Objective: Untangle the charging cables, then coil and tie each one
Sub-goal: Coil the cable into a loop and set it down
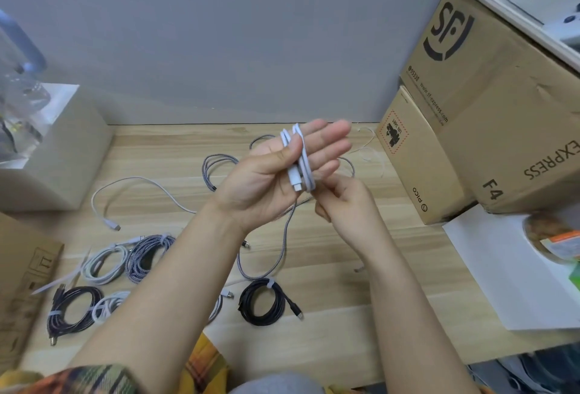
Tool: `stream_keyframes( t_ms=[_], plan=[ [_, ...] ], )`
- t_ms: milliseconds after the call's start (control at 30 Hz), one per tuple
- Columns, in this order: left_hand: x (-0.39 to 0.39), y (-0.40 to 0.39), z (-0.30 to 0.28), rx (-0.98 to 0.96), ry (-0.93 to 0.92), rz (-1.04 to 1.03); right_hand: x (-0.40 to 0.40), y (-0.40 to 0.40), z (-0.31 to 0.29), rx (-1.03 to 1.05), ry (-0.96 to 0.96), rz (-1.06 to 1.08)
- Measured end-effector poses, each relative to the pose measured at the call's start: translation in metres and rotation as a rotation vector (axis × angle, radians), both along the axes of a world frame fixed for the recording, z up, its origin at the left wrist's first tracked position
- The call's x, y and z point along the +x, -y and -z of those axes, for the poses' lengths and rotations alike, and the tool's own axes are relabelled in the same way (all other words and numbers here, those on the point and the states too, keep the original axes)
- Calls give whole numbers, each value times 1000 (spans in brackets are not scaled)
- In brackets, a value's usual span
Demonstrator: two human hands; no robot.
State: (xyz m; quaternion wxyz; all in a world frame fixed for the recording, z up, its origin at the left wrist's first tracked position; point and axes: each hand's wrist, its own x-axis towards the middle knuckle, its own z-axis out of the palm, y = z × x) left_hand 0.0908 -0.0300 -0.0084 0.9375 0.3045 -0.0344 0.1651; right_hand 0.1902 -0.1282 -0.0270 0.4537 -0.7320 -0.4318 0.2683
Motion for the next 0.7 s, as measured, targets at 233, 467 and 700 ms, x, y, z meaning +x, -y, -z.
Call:
stream_keyframes(
  t_ms=[233,467,700],
  plan=[
    [7,4,10,110,-249,-177,-6,2,6,-173,156,-36],
    [10,7,21,569,-517,-177,-10,8,-5,-423,460,-114],
    [-8,-7,36,1027,-756,-162,-11,16,-22,-390,513,-149]
  ],
)
